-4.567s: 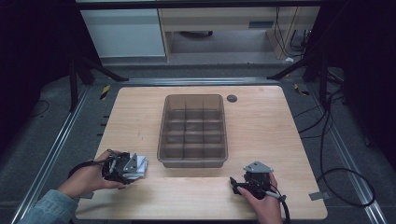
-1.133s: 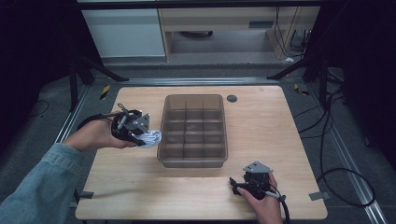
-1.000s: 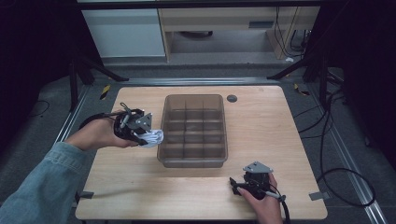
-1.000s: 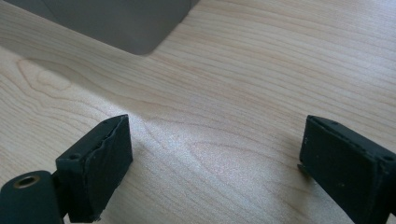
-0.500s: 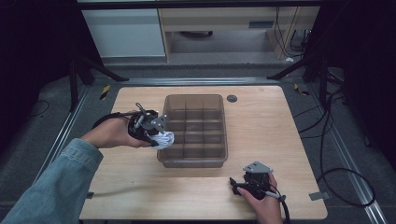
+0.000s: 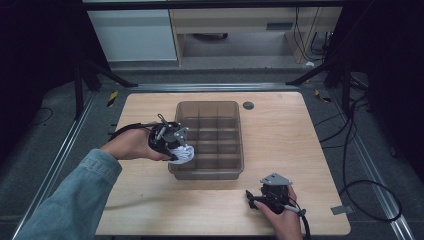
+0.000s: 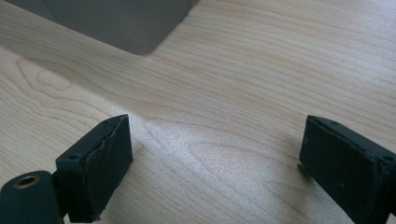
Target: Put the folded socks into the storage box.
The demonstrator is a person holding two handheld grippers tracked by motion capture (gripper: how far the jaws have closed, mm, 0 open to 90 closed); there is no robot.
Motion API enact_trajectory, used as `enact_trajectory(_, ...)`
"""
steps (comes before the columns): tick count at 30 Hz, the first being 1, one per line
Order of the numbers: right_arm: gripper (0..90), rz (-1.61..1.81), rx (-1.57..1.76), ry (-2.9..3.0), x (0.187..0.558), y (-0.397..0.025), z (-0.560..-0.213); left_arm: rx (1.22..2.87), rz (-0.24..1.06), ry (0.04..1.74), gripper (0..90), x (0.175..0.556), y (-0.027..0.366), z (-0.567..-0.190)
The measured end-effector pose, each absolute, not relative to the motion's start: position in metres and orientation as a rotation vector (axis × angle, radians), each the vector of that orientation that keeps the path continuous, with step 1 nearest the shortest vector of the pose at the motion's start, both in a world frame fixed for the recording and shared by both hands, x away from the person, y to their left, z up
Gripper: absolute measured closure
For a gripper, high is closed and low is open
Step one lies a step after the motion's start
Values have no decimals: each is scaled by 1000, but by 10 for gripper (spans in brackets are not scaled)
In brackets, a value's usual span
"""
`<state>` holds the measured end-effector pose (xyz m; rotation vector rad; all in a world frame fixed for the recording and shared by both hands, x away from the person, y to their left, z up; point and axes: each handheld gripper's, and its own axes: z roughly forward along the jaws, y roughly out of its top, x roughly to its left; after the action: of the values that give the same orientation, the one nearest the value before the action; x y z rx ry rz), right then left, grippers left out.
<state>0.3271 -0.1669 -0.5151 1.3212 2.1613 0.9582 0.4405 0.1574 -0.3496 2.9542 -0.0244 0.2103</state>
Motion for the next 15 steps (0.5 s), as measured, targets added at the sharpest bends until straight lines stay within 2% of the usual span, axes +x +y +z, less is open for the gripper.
enact_trajectory(8,96,960,1325,2162,327,-167,-515,2975,172,-64,663,439,136,-369)
enact_trajectory(15,96,963,1325,2163,327,-166,-515,3006,175,-54,663,440,135,-376)
